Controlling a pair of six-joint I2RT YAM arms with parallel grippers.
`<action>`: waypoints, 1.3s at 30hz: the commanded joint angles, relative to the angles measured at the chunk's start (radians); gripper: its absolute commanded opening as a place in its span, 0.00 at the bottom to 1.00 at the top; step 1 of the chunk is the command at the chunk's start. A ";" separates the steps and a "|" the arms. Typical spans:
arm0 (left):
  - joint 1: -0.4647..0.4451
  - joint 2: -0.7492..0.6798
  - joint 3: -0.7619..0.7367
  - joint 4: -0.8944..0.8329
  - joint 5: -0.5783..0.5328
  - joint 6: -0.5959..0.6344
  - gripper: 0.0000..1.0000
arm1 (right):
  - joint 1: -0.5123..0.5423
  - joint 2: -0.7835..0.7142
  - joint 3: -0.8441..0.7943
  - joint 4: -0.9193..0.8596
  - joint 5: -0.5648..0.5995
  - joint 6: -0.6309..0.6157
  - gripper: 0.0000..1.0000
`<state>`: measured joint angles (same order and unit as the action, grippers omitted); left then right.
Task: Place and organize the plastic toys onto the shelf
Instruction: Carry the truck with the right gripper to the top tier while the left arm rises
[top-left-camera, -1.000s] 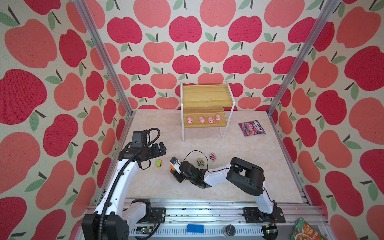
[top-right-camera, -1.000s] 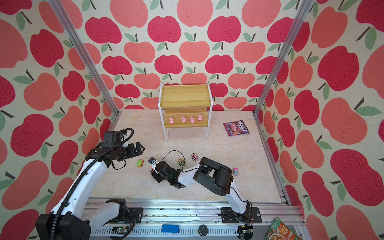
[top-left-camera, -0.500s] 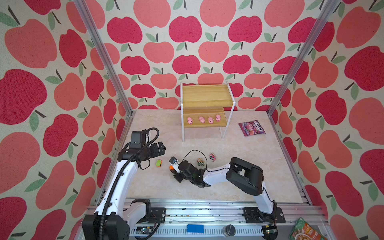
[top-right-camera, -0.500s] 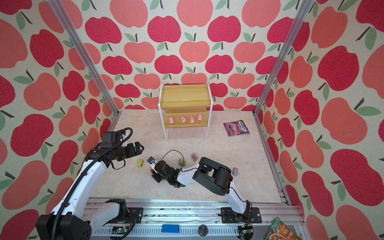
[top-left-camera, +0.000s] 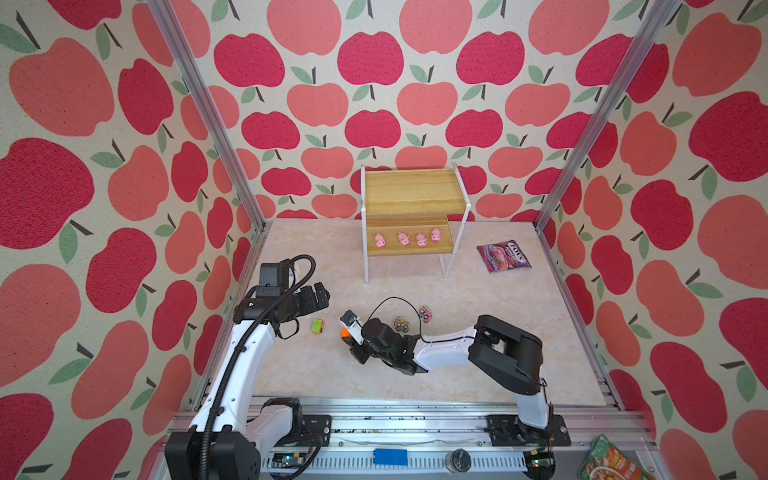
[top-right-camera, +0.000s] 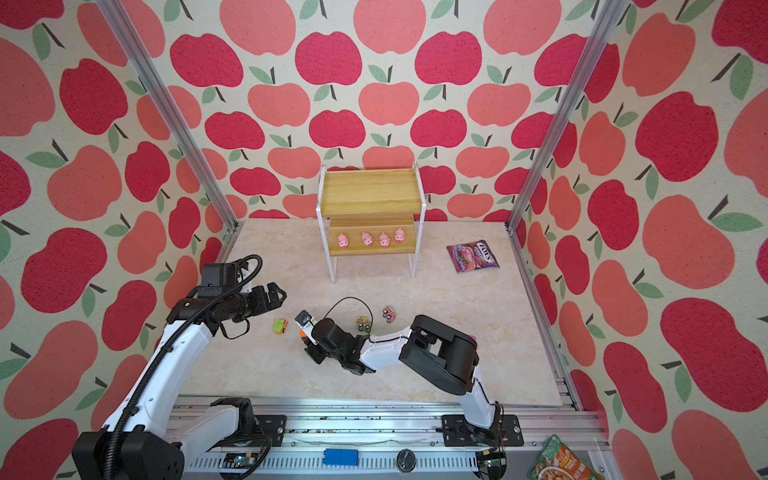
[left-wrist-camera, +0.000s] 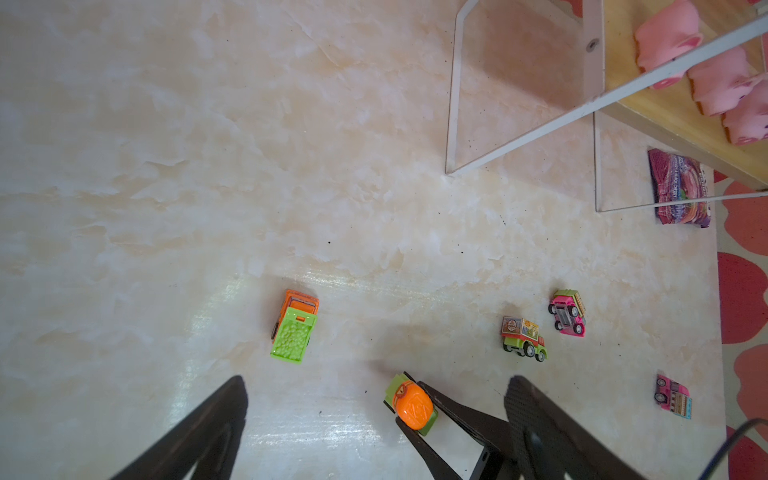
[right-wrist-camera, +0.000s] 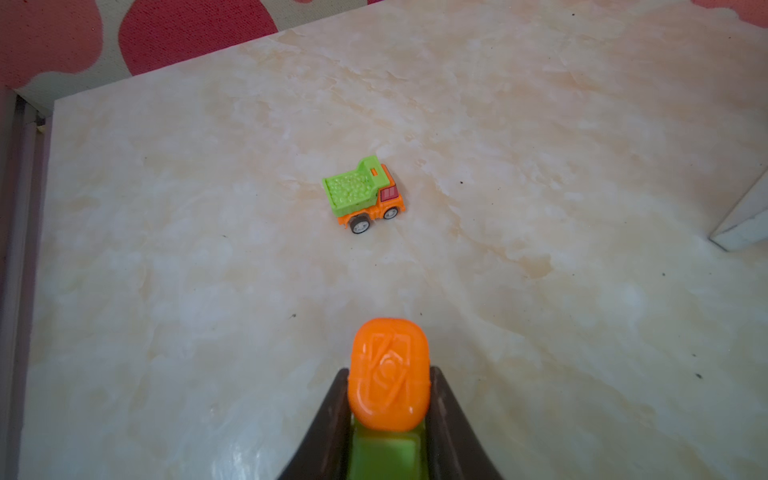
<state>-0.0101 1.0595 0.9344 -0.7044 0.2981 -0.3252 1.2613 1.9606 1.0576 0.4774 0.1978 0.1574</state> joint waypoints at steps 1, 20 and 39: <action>0.006 -0.030 0.032 0.027 0.036 -0.051 0.99 | 0.000 -0.123 -0.001 -0.081 0.023 -0.016 0.21; -0.155 0.127 0.416 0.085 -0.015 0.038 0.99 | -0.361 -0.498 0.516 -0.855 -0.059 -0.033 0.20; -0.427 0.192 0.387 0.226 0.043 0.457 0.99 | -0.668 -0.081 1.177 -1.143 0.008 -0.078 0.21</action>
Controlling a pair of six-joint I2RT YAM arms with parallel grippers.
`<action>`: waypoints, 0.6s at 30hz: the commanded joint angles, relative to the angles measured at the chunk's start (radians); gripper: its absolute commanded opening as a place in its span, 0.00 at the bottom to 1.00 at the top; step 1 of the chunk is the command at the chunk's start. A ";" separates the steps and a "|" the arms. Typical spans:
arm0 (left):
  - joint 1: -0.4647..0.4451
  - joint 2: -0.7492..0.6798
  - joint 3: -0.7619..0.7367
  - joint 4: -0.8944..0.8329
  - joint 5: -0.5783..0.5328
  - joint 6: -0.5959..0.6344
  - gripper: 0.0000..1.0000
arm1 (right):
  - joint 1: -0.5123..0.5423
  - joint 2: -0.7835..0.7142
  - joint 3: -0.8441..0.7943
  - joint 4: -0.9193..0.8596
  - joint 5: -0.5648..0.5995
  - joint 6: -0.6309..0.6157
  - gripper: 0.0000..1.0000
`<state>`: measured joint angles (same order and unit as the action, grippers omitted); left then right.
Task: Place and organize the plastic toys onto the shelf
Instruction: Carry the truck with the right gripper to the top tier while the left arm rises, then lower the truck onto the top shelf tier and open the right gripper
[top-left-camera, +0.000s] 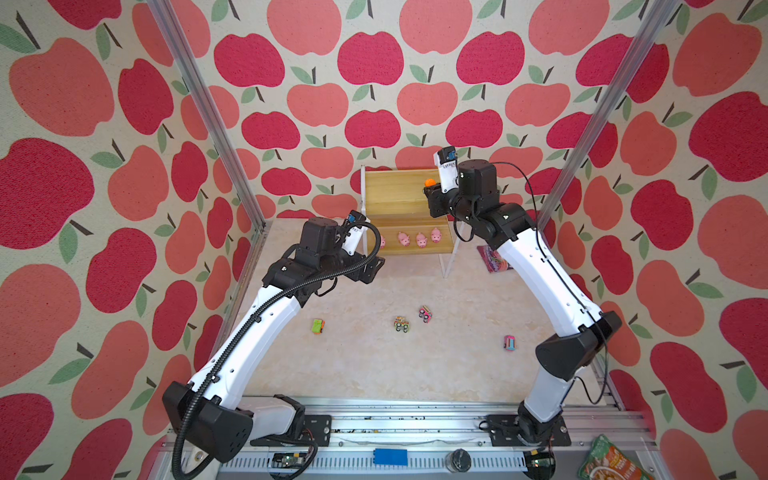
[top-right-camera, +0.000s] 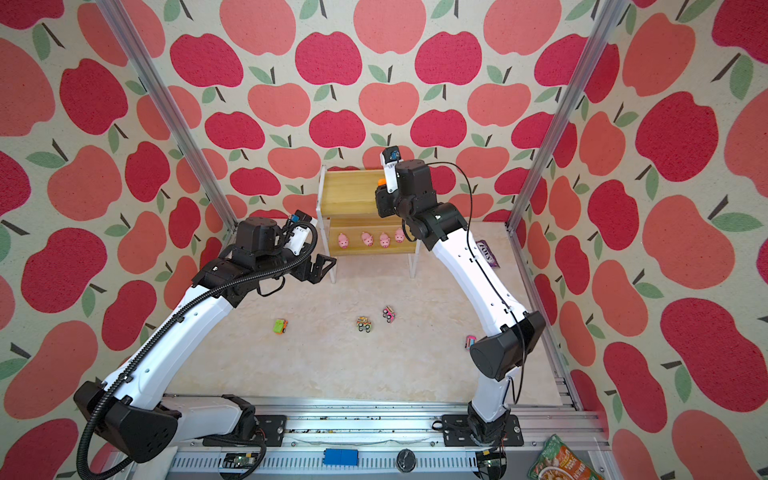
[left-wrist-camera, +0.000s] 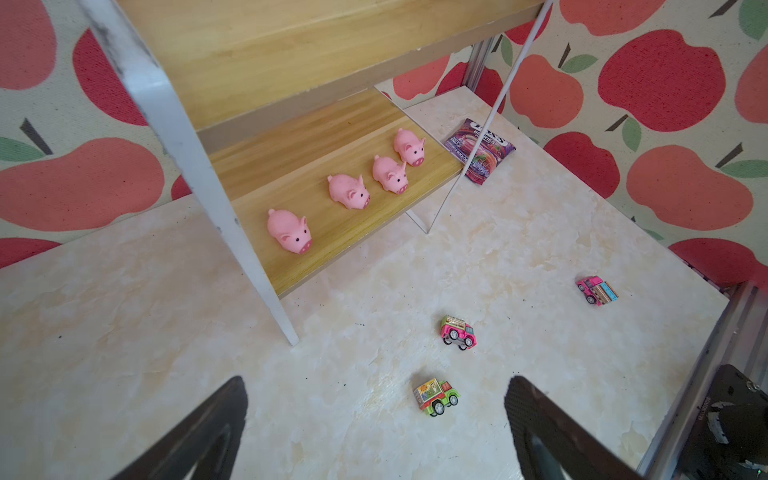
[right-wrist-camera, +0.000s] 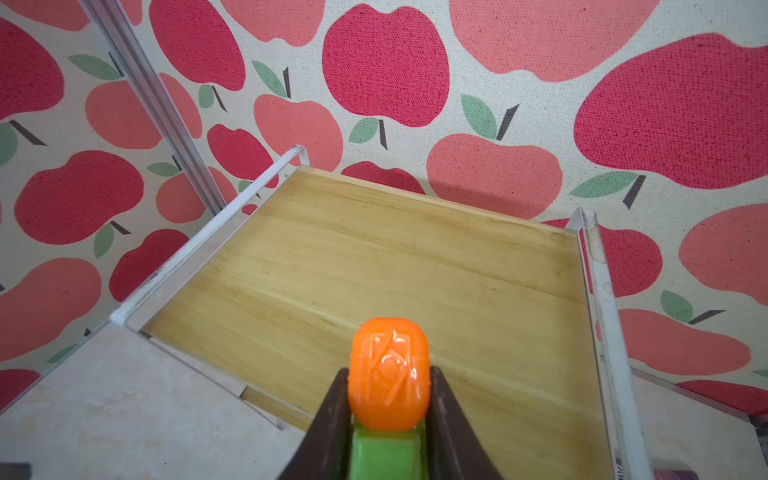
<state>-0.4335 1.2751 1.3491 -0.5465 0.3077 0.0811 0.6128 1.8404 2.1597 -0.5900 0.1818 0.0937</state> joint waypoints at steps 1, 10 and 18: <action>-0.004 -0.021 -0.033 0.075 0.035 0.044 0.99 | -0.030 0.066 0.110 -0.096 0.024 -0.006 0.21; -0.005 0.000 -0.065 0.118 0.070 0.005 0.99 | -0.056 0.157 0.196 -0.119 0.093 -0.003 0.21; -0.001 0.015 -0.062 0.115 0.067 -0.009 0.99 | -0.063 0.151 0.194 -0.123 0.122 -0.002 0.21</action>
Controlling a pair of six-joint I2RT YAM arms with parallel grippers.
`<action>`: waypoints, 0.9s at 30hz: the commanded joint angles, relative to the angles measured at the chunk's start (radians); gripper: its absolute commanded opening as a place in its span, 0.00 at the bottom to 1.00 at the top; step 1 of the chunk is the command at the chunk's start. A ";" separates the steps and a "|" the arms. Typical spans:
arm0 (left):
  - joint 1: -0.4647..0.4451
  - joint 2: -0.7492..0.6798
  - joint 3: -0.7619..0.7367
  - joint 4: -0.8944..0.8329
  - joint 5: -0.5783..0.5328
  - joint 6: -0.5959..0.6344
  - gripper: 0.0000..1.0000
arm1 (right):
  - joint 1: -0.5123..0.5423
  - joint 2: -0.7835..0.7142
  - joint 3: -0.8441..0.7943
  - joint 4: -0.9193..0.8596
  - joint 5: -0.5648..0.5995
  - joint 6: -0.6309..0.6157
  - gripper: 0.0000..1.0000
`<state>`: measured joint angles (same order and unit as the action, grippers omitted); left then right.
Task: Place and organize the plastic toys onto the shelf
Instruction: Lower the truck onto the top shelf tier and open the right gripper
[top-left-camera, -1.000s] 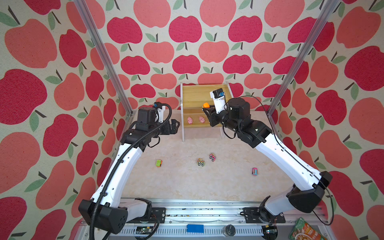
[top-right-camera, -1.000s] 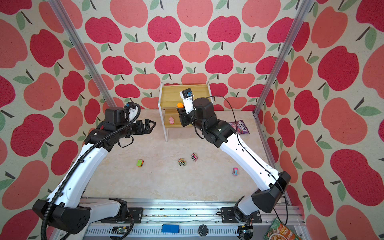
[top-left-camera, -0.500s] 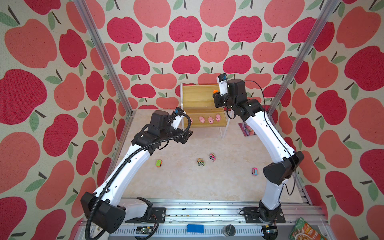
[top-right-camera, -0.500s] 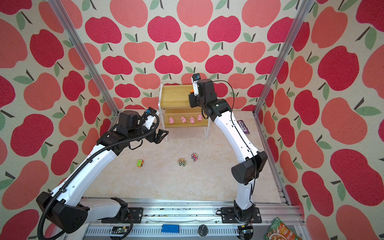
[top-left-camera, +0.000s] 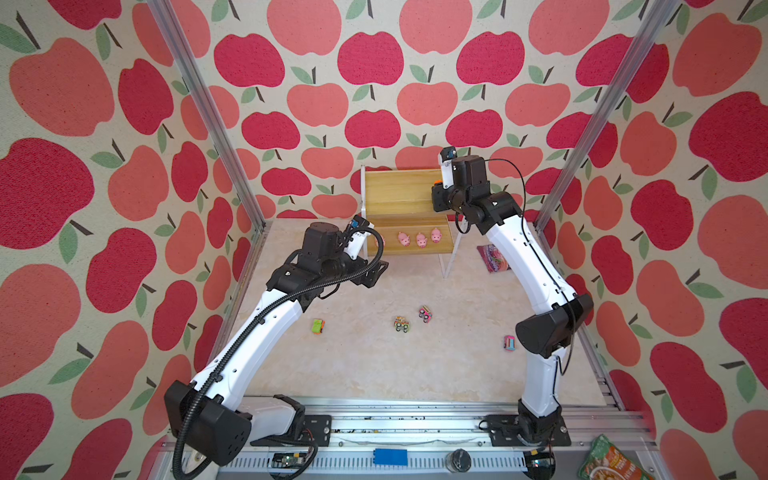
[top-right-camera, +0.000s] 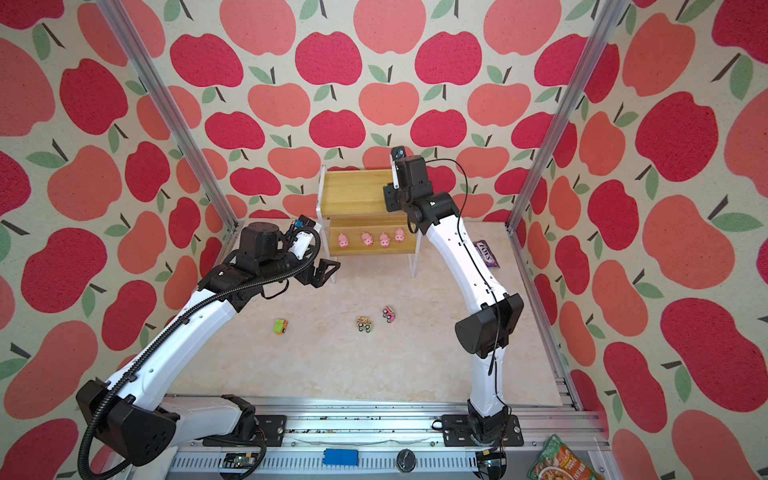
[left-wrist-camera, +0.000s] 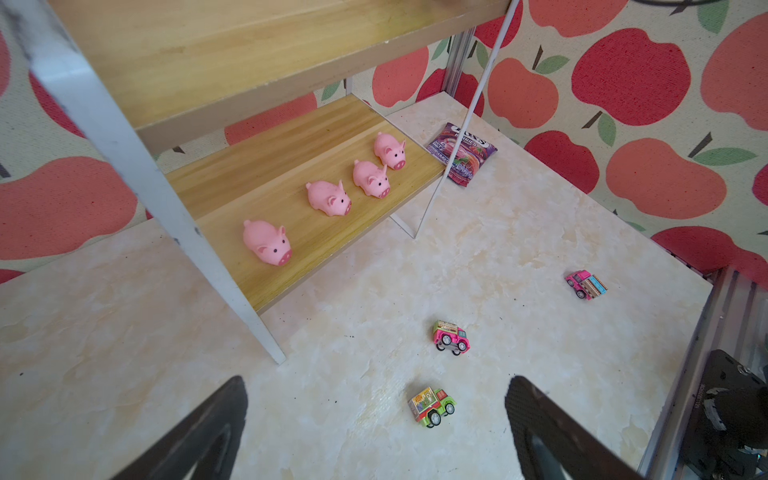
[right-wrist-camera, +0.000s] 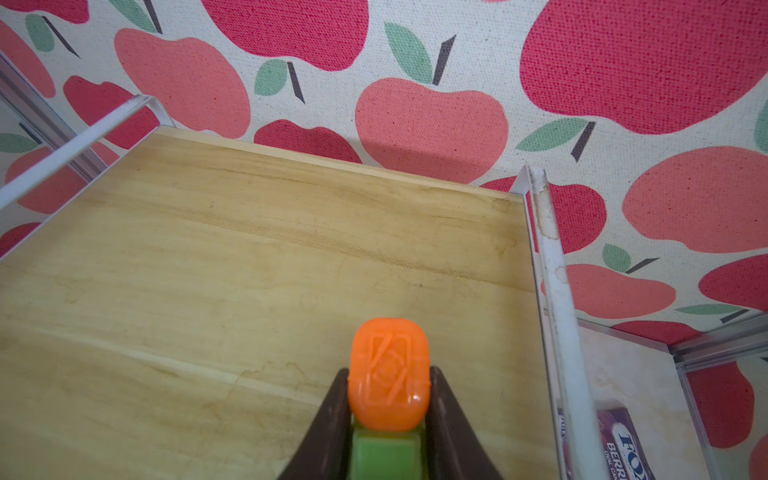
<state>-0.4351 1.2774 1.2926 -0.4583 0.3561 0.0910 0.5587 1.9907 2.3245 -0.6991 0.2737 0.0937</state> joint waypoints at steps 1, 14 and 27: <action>0.001 0.016 -0.006 0.027 0.017 -0.022 0.99 | -0.010 -0.001 0.027 -0.013 0.030 -0.002 0.21; 0.006 0.017 -0.003 0.028 0.020 -0.034 0.99 | -0.030 -0.042 -0.043 0.009 0.035 0.025 0.21; 0.007 0.001 -0.011 0.026 0.010 -0.036 0.99 | -0.039 -0.028 -0.026 0.011 0.049 0.047 0.40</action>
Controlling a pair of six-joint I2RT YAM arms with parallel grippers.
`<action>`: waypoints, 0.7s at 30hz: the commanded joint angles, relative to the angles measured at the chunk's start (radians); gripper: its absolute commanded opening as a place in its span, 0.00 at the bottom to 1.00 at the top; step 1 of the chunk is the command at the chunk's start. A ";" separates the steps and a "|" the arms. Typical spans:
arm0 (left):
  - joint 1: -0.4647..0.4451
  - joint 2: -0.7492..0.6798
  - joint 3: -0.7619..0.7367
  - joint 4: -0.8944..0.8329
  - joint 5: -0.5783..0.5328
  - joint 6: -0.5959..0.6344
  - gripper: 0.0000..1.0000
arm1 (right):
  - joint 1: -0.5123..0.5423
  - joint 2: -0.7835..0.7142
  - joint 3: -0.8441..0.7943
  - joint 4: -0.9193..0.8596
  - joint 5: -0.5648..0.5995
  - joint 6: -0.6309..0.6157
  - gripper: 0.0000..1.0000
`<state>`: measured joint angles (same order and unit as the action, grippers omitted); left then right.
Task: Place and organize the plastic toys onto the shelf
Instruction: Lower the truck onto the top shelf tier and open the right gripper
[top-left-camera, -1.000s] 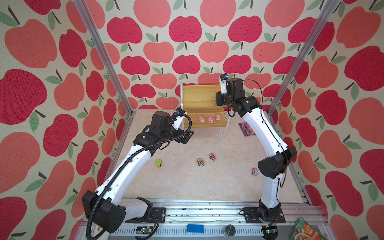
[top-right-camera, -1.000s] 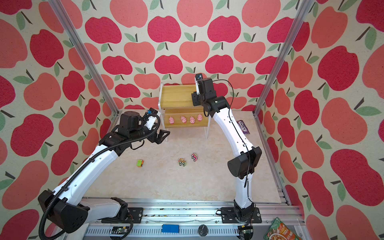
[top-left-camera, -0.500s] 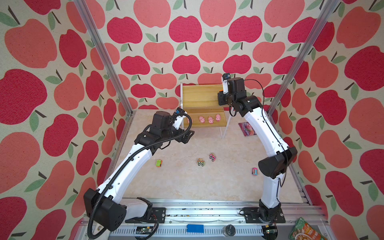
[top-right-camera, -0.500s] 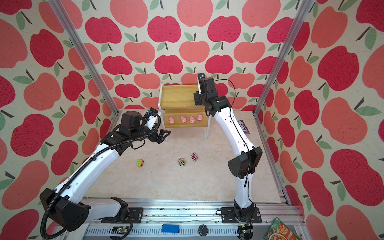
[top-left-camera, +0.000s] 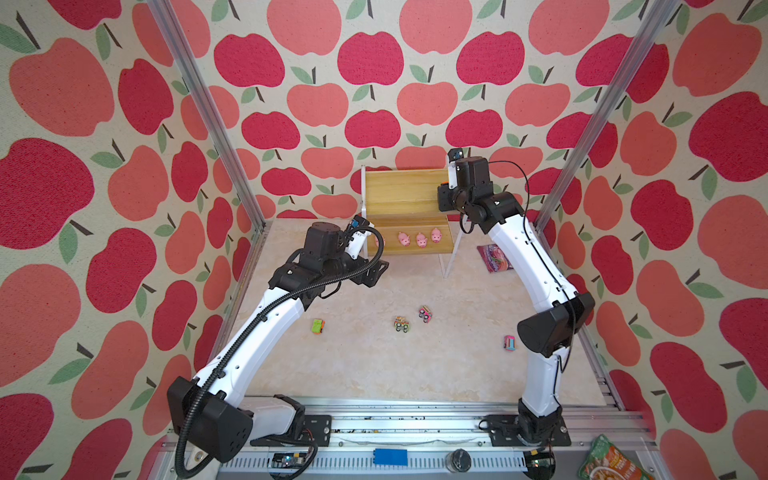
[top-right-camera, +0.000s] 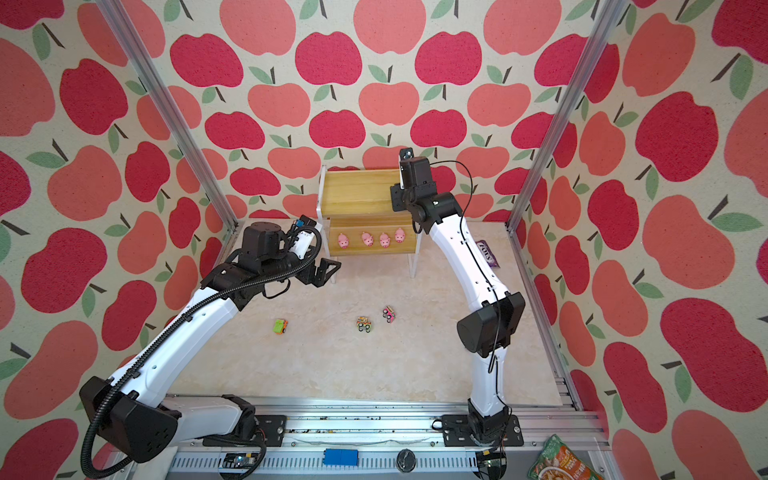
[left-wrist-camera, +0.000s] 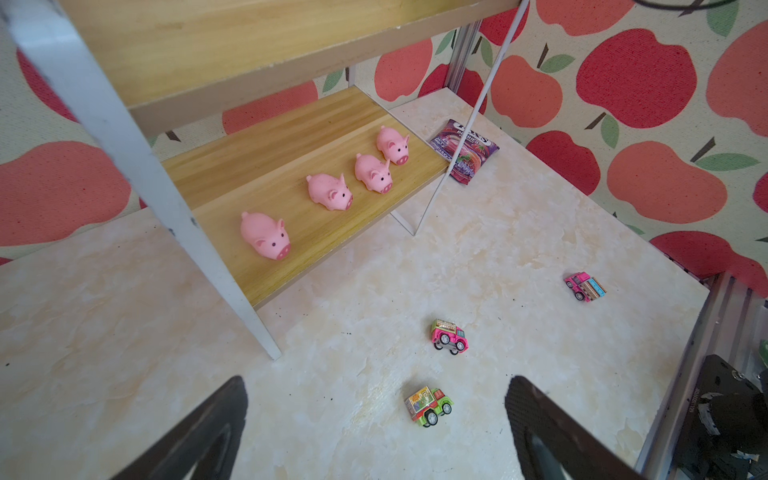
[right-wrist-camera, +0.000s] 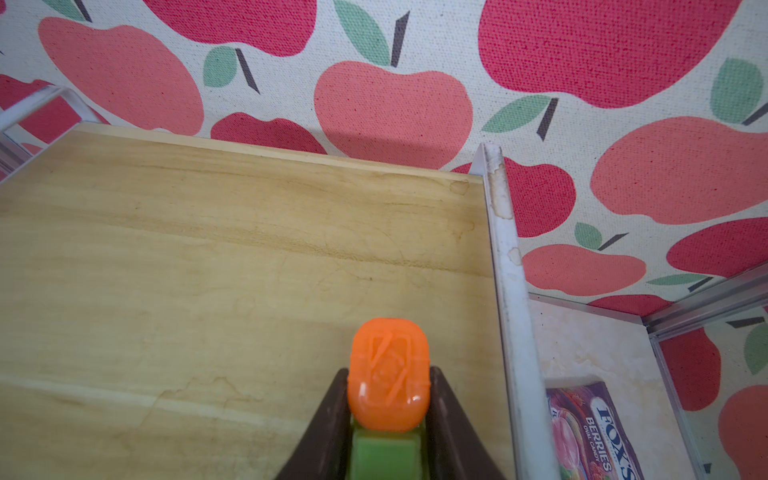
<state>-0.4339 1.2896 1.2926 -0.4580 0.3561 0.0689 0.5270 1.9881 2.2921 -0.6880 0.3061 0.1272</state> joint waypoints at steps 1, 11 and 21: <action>0.007 -0.012 -0.012 0.028 0.005 -0.015 0.99 | -0.007 -0.025 0.018 0.003 0.013 0.012 0.46; 0.111 -0.007 0.002 0.036 -0.039 -0.119 0.99 | -0.007 -0.058 0.128 0.093 -0.035 -0.025 0.76; 0.288 -0.016 -0.065 -0.082 -0.054 -0.384 0.99 | 0.076 -0.339 -0.231 0.200 -0.106 -0.095 0.83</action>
<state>-0.1856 1.2861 1.2732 -0.4706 0.3042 -0.1955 0.5663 1.7409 2.1658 -0.5346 0.2451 0.0738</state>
